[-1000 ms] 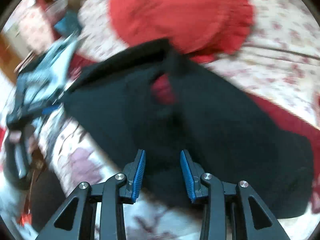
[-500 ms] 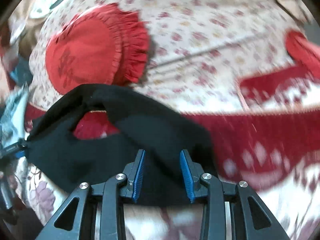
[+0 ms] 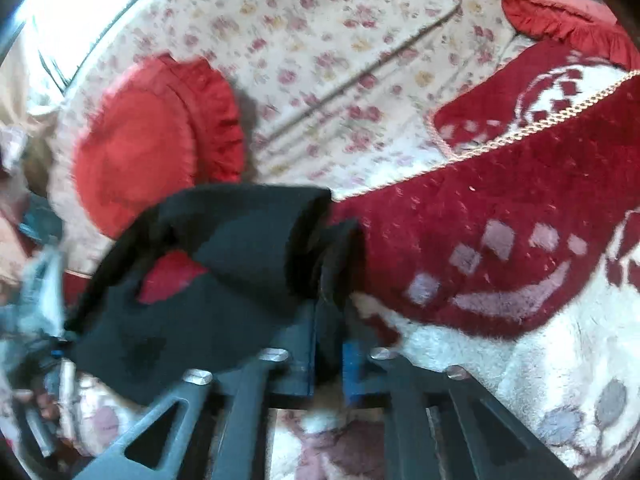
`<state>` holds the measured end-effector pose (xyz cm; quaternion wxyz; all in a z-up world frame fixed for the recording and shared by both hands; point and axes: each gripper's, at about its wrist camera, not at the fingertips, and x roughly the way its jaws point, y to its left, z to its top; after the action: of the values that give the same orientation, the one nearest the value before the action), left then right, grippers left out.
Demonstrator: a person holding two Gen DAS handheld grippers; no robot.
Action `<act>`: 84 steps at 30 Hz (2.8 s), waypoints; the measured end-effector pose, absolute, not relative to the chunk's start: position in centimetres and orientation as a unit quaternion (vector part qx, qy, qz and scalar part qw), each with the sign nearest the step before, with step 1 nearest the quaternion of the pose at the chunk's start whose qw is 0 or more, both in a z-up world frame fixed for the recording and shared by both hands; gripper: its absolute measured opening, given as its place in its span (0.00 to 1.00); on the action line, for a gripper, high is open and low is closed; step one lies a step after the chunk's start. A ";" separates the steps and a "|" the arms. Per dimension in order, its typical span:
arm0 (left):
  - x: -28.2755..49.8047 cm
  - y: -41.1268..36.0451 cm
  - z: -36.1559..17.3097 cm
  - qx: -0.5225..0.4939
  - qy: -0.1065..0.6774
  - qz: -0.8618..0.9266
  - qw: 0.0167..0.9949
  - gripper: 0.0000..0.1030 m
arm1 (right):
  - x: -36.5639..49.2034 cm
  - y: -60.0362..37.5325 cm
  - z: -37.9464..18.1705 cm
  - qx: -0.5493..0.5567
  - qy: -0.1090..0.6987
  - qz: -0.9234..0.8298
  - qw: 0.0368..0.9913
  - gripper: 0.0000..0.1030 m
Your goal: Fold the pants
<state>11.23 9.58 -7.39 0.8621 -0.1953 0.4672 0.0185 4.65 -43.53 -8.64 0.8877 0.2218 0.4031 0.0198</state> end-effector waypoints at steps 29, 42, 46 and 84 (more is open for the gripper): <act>-0.6 10.2 -5.9 -0.136 0.499 0.008 0.856 0.19 | -3.9 -43.9 -6.4 0.162 0.457 -0.006 0.875 0.43; -3.0 10.9 -2.1 -0.086 0.449 0.051 0.888 0.48 | -2.1 -34.3 -1.8 0.105 0.427 0.101 0.892 0.43; -2.9 10.4 -1.9 -0.083 0.447 0.048 0.890 0.48 | -1.1 -31.1 -2.6 0.093 0.438 0.131 0.884 0.43; 0.0 13.4 -5.7 -0.206 0.499 -0.004 0.842 0.62 | 9.2 -11.8 -4.5 0.152 0.476 0.304 0.811 0.49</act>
<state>0.00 13.39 -5.70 0.8421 -0.2057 0.4986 -0.0041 9.16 -11.83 -4.46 0.8111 0.1524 0.4756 0.3044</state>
